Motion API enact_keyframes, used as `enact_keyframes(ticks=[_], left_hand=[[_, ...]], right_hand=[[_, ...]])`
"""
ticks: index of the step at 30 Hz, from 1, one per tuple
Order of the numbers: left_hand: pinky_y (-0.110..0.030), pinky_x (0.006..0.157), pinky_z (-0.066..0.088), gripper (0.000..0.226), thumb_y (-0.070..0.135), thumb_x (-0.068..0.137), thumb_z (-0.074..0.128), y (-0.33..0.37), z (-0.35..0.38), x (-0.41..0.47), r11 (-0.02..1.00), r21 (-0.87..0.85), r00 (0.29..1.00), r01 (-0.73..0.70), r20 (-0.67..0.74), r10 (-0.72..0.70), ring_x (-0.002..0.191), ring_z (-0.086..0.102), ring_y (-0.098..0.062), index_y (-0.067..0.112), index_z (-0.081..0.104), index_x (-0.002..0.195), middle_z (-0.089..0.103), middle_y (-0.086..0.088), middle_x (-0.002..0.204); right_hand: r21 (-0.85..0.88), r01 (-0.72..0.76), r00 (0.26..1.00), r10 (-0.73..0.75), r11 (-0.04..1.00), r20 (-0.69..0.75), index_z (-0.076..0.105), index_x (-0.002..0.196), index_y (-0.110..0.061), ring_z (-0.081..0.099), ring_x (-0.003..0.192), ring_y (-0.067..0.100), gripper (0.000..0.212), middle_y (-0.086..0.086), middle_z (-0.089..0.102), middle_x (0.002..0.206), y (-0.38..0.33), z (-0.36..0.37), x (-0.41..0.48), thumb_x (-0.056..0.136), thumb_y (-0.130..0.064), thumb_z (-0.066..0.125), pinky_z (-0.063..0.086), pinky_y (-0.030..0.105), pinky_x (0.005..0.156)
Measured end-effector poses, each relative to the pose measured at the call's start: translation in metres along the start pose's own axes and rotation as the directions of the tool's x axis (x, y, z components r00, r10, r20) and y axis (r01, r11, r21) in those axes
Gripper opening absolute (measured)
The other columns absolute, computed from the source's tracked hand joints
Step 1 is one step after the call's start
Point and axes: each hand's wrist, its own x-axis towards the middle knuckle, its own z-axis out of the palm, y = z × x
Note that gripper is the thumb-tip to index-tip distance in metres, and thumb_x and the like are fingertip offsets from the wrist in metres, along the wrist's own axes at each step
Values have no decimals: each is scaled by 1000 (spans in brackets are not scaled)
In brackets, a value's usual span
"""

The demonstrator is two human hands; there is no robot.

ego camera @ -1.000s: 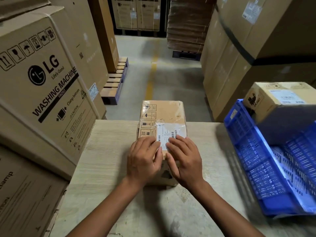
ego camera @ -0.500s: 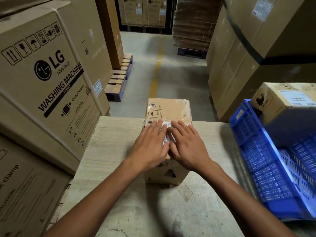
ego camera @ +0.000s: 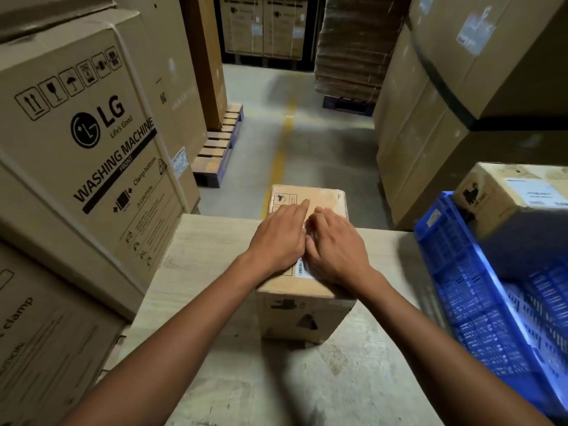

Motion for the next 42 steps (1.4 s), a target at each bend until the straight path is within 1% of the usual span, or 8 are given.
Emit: enact_keyframes(ticks=[6, 12, 15, 19, 23, 28, 37, 42], left_hand=[[-44, 87, 50, 28, 25, 99, 46, -8, -2, 48, 996, 85, 996, -12, -88, 19, 102, 53, -22, 14, 70, 108, 59, -3, 103], [-38, 92, 43, 30, 27, 100, 45, -11, 10, 52, 991, 110, 989, -77, -121, 90, 106, 50, -22, 16, 68, 116, 55, -4, 110], [-47, 103, 39, 37, 36, 98, 46, -16, 13, 52, 975, 94, 957, 199, -230, -174, 123, 47, -30, 15, 62, 124, 52, -10, 131], [-44, 94, 44, 57, 52, 97, 50, -26, 3, 49, 777, -293, 819, 558, 39, -573, 122, 51, -34, 22, 39, 144, 52, -10, 136], [-38, 88, 52, 48, 55, 92, 58, -34, 3, 40, 479, -689, 803, 544, 260, -537, 98, 66, -18, 23, 52, 127, 69, 3, 113], [-48, 98, 53, 55, 62, 100, 35, -35, 5, 10, 172, -833, 800, 525, 414, -435, 104, 71, -27, 22, 69, 116, 75, -6, 111], [-52, 95, 53, 82, 71, 97, 19, -11, -3, -47, -75, -958, 853, 278, 282, -440, 110, 68, -36, 8, 62, 127, 70, -19, 117], [-46, 92, 49, 70, 65, 99, 28, -15, 11, -64, -240, -965, 751, 104, 234, -617, 98, 65, -26, 7, 64, 113, 70, -11, 102]], right_hand=[[-60, -29, 997, 24, 998, -80, 58, 104, -16, 49, 89, 21, 36, 3, 57, 98, 7, -6, 22, 95, -47, 42, 37, 36, 74], [-26, -165, 986, 164, 986, -40, 56, 119, -19, 45, 129, 29, 48, 9, 53, 135, 9, -2, 17, 94, -57, 41, 40, 52, 104], [111, -222, 975, 221, 969, 19, 58, 122, -18, 31, 143, 30, 50, 11, 42, 151, 9, -4, 20, 94, -59, 48, 41, 54, 107], [426, -426, 892, 450, 798, 50, 38, 149, -18, 36, 144, 31, 75, 10, 37, 158, 18, -2, 15, 90, -55, 64, 36, 46, 113], [732, -665, 668, 560, 153, 490, 36, 148, -13, 73, 100, 30, 96, 13, 68, 127, 27, 1, 0, 76, -65, 70, 59, 52, 89], [846, -518, 776, 484, 125, 404, 62, 121, -9, 76, 91, 24, 44, 8, 76, 106, 16, -4, -29, 100, -46, 56, 61, 44, 85], [951, -307, 761, 588, -45, 274, 64, 117, -13, 67, 113, 34, 81, 15, 70, 118, -3, -12, -64, 81, -83, 47, 51, 58, 101], [938, -304, 661, 673, -165, 332, 70, 114, -14, 63, 119, 33, 94, 12, 71, 120, 11, -9, -72, 70, -93, 45, 48, 58, 104]])
